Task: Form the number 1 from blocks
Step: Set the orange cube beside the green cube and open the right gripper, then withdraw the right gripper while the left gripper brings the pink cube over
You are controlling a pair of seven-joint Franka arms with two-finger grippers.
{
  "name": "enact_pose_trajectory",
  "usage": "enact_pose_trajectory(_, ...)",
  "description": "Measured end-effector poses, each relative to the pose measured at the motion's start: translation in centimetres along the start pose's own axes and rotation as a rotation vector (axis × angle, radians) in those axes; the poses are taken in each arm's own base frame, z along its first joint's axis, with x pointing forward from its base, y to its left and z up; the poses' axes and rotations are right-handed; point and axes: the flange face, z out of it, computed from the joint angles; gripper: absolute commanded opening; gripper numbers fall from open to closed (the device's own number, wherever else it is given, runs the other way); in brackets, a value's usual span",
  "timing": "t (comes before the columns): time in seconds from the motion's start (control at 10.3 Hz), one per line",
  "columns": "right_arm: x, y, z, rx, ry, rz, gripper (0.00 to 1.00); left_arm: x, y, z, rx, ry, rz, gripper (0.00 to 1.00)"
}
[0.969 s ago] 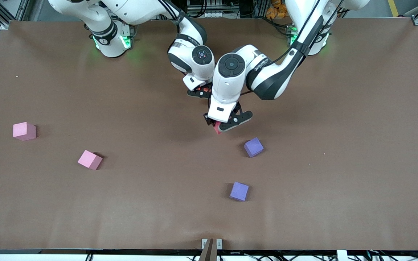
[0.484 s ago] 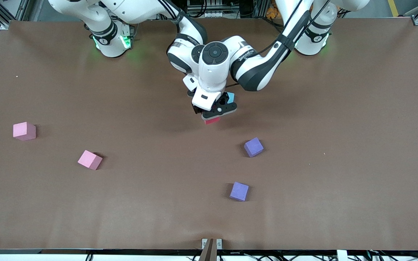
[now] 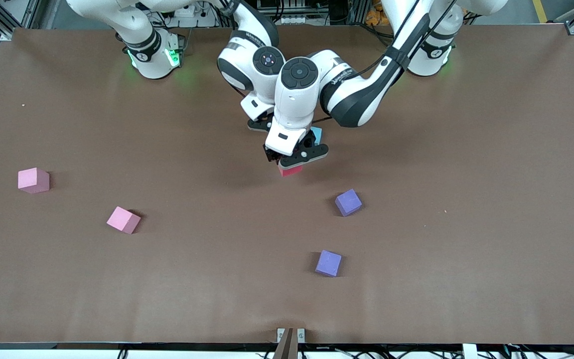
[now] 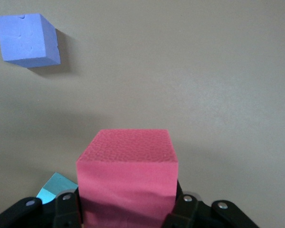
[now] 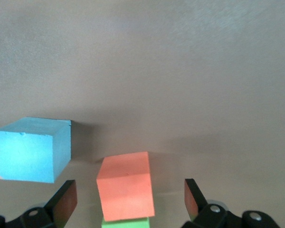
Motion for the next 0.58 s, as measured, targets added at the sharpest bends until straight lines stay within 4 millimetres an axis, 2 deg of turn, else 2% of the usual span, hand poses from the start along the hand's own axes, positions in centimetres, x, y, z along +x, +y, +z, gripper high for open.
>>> enact_pose_trajectory(0.19,1.3,2.1,-2.7,-0.041,0.007,-0.048,1.0,1.3,-0.5,0.1,0.002,0.004,-0.019,0.63)
enact_pose_trajectory(0.39,3.8,5.3,-5.6,-0.08,0.011,-0.105,1.0,4.7,-2.0,0.3,0.007,0.009,-0.028,0.63)
enact_pose_trajectory(0.58,6.1,8.5,-7.3,-0.115,-0.003,-0.149,1.0,6.4,-2.9,0.4,0.011,0.01,-0.035,0.63)
